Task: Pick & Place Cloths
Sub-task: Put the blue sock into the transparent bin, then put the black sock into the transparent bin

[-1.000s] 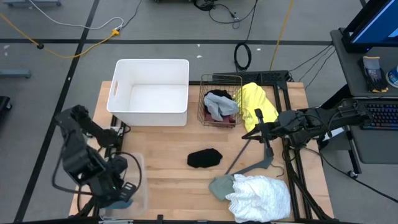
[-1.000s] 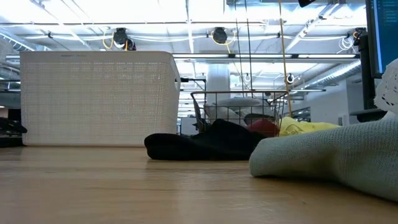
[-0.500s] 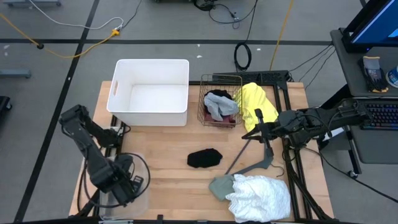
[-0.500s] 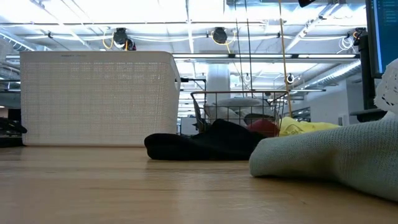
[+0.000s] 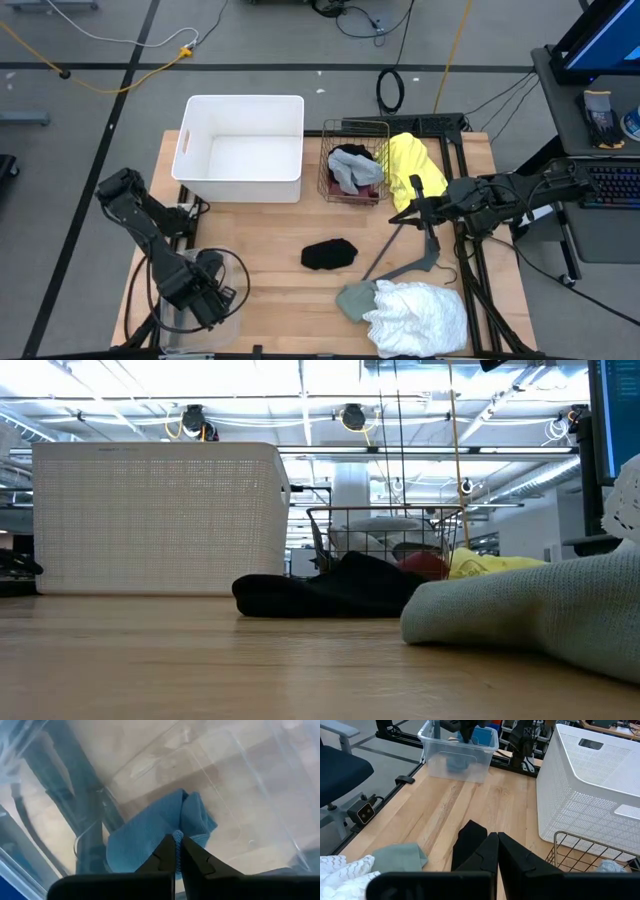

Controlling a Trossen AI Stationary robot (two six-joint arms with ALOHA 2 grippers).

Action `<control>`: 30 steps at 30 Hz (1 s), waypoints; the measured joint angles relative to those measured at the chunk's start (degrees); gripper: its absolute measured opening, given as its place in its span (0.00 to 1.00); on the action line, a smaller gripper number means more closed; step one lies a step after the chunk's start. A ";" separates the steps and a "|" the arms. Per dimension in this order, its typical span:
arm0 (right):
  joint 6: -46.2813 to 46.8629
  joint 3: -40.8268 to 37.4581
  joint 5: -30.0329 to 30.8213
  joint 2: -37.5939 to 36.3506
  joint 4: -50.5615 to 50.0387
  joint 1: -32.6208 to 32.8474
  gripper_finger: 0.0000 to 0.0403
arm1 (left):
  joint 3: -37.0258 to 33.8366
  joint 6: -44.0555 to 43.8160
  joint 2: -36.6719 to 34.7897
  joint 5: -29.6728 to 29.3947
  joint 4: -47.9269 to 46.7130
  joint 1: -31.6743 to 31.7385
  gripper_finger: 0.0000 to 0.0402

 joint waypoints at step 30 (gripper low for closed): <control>-0.17 0.00 -0.22 0.00 0.00 0.00 0.01 | 19.41 1.84 -7.79 -22.30 1.06 -0.06 0.57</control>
